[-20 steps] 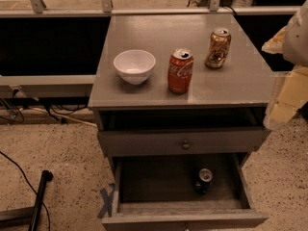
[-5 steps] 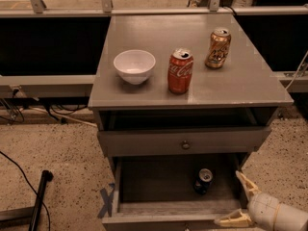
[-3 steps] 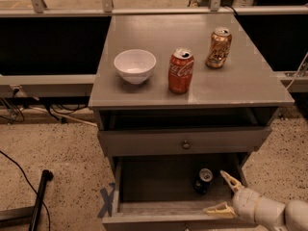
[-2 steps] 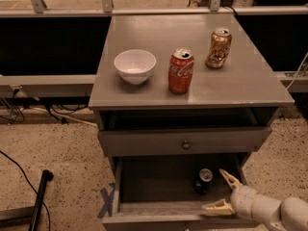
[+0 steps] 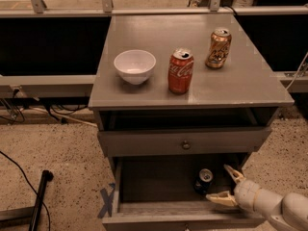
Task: Pick pepsi can from middle drawer and place on counter
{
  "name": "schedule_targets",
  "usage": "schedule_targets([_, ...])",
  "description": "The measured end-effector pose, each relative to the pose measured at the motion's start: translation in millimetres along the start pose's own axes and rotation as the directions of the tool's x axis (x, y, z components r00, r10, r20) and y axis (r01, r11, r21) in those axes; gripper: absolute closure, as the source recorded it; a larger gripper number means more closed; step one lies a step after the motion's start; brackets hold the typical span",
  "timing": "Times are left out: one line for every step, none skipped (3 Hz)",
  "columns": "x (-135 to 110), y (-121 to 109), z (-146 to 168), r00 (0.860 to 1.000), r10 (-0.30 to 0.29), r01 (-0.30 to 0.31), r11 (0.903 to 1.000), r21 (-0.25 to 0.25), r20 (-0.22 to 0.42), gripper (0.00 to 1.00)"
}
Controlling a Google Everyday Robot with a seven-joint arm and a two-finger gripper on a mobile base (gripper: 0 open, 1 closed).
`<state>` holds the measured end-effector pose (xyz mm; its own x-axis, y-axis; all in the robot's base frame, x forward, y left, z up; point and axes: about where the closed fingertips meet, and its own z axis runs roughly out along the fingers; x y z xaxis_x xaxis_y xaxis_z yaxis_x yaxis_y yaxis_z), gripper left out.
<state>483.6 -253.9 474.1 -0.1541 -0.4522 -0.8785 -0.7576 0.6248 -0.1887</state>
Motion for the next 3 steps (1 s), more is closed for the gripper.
schedule_targets([14, -7, 18, 1.0, 0.024, -0.024, 0.9997, 0.004, -0.014, 0.22])
schedule_targets([26, -8, 36, 0.998, 0.05, -0.05, 0.9988, -0.002, -0.033, 0.24])
schedule_targets([30, -8, 51, 0.996, 0.079, -0.079, 0.9968, -0.013, -0.028, 0.26])
